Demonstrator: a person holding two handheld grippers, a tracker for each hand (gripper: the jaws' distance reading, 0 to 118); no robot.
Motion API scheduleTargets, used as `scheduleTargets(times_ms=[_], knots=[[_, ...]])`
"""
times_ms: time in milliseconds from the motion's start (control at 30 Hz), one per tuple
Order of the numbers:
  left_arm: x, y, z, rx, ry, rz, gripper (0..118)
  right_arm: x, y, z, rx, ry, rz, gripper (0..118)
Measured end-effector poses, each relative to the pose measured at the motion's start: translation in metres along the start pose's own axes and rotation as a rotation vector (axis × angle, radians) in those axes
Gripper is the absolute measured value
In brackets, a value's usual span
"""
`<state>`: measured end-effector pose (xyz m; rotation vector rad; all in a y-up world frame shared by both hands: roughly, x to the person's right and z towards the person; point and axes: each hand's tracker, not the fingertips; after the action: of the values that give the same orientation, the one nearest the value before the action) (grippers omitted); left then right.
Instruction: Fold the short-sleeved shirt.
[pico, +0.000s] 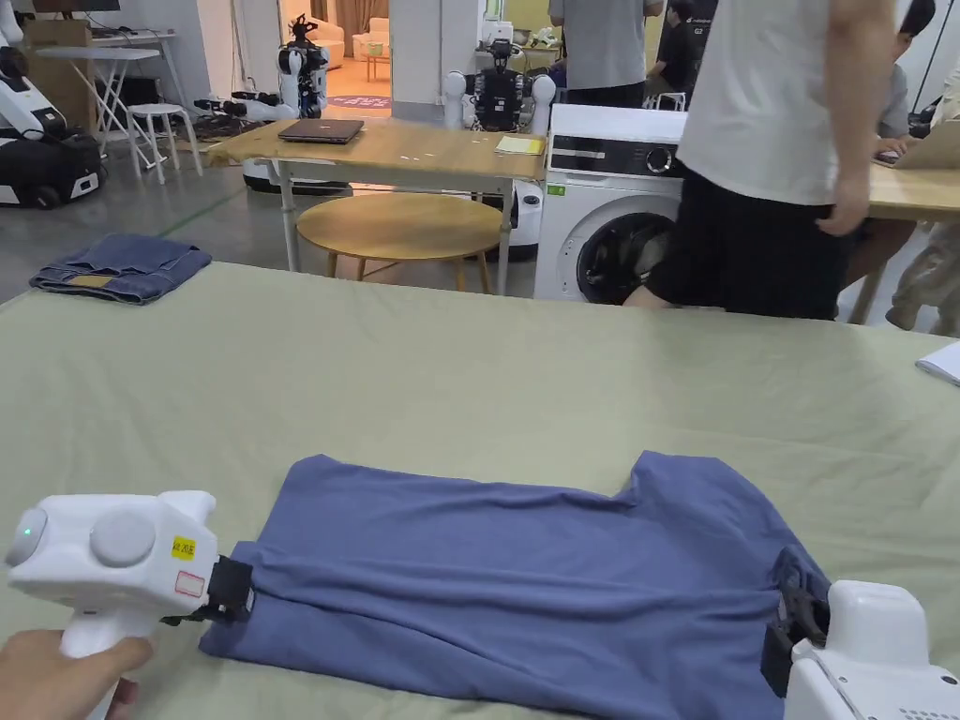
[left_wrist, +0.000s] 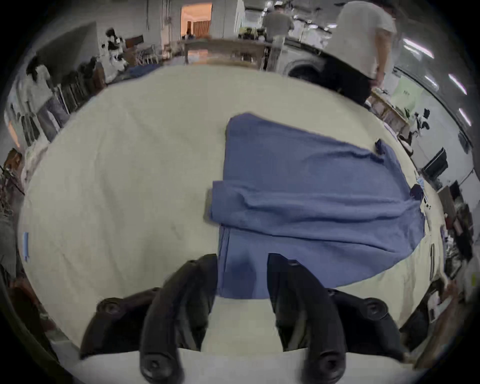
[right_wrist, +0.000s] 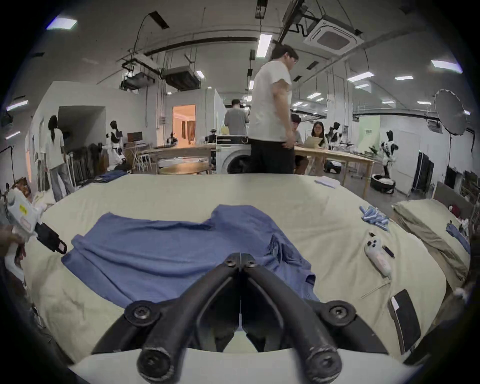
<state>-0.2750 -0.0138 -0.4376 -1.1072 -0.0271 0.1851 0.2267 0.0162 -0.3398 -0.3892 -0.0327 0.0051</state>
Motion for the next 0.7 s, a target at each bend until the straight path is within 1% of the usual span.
scheduleTargets(times_ms=[33, 133, 167, 200, 267, 300, 367, 400, 433, 467, 500, 533, 567, 667, 700], knots=[[0.0, 0.003, -0.007, -0.03, 0.013, 0.016, 52, 0.003, -0.002, 0.001, -0.006, -0.002, -0.001, 0], [0.002, 0.005, -0.034, -0.177, 0.04, 0.02, 52, 0.007, -0.007, -0.001, -0.029, -0.014, 0.008, 0], [0.006, 0.0, -0.037, -0.192, 0.069, 0.013, 52, 0.012, -0.009, -0.001, -0.037, -0.019, 0.011, 0], [0.011, 0.002, -0.033, -0.138, 0.069, -0.003, 52, 0.014, -0.01, -0.002, -0.047, -0.023, 0.013, 0], [0.021, 0.005, -0.026, -0.149, 0.109, -0.008, 51, 0.02, -0.013, -0.003, -0.071, -0.029, 0.01, 0], [0.016, 0.004, -0.034, -0.162, 0.139, -0.042, 46, 0.024, -0.014, -0.003, -0.081, -0.029, 0.007, 0], [0.021, -0.002, -0.037, -0.135, 0.129, -0.121, 30, 0.033, -0.016, -0.005, -0.102, -0.033, -0.004, 0], [0.029, -0.009, -0.029, -0.114, 0.125, -0.139, 13, 0.038, -0.016, -0.008, -0.121, -0.039, -0.005, 0], [0.036, -0.016, -0.021, -0.104, 0.115, -0.121, 3, 0.043, -0.017, -0.011, -0.14, -0.038, -0.006, 0], [0.036, -0.02, -0.018, -0.082, 0.079, -0.118, 2, 0.05, -0.016, -0.016, -0.161, -0.035, -0.01, 0], [0.035, -0.024, -0.015, -0.075, 0.095, -0.114, 1, 0.057, -0.015, -0.022, -0.197, -0.039, -0.009, 0], [0.033, -0.027, -0.011, -0.057, 0.081, -0.11, 1, 0.064, -0.013, -0.029, -0.227, -0.036, -0.013, 1], [0.03, -0.03, -0.005, -0.036, 0.068, -0.095, 1, 0.073, -0.01, -0.036, -0.273, -0.029, -0.01, 10], [0.023, -0.038, 0.009, 0.029, 0.04, -0.066, 1, 0.096, -0.008, -0.066, -0.402, 0.014, -0.011, 54], [0.022, -0.041, 0.013, 0.034, 0.031, -0.067, 1, 0.103, -0.009, -0.076, -0.436, 0.026, -0.027, 56]])
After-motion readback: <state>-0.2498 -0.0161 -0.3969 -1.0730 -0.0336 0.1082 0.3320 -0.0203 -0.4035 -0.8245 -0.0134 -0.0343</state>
